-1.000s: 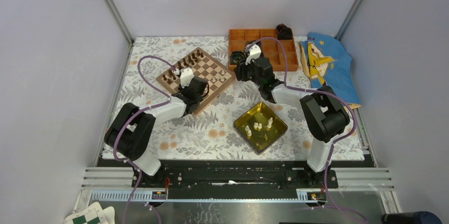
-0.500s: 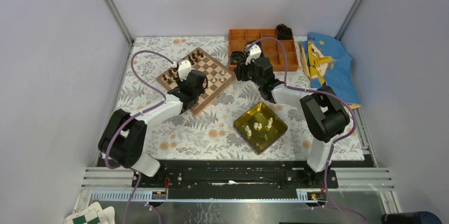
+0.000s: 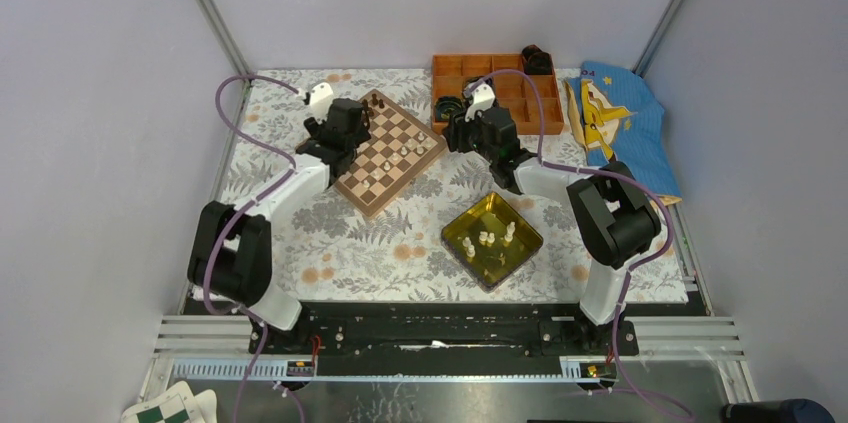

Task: Set up the chess pieces on the board
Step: Pick up the chess piece from the chessboard, then place the chess piece on the chessboard.

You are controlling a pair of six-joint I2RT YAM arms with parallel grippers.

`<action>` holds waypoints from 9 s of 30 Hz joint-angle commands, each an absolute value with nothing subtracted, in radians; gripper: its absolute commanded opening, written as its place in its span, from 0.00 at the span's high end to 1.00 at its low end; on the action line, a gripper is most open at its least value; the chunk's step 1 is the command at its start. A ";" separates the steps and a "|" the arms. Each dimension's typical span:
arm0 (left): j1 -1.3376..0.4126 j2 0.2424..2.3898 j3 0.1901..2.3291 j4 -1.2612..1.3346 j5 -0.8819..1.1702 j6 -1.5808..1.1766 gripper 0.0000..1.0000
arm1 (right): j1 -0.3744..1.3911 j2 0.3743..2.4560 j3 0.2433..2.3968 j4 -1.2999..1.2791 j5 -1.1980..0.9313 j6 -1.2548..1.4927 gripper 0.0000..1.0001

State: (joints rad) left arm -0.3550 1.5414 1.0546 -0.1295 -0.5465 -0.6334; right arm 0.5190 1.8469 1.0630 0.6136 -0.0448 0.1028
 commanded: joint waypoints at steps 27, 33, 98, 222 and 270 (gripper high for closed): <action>-0.242 1.822 1.170 -0.003 -0.357 -0.473 0.35 | 0.489 1.906 1.140 0.652 -0.061 0.130 0.47; -0.242 1.835 1.168 0.018 -0.356 -0.463 0.37 | 0.487 1.908 1.135 0.655 -0.064 0.133 0.47; -0.239 1.910 1.194 0.002 -0.345 -0.440 0.79 | 0.472 1.915 1.115 0.667 -0.071 0.144 0.47; -0.457 1.525 0.814 -0.141 -0.534 -0.680 0.69 | 0.465 1.833 1.040 0.658 -0.100 0.183 0.47; -0.488 1.388 0.761 -0.210 -0.538 -0.680 0.61 | 0.465 1.822 1.020 0.672 -0.105 0.191 0.47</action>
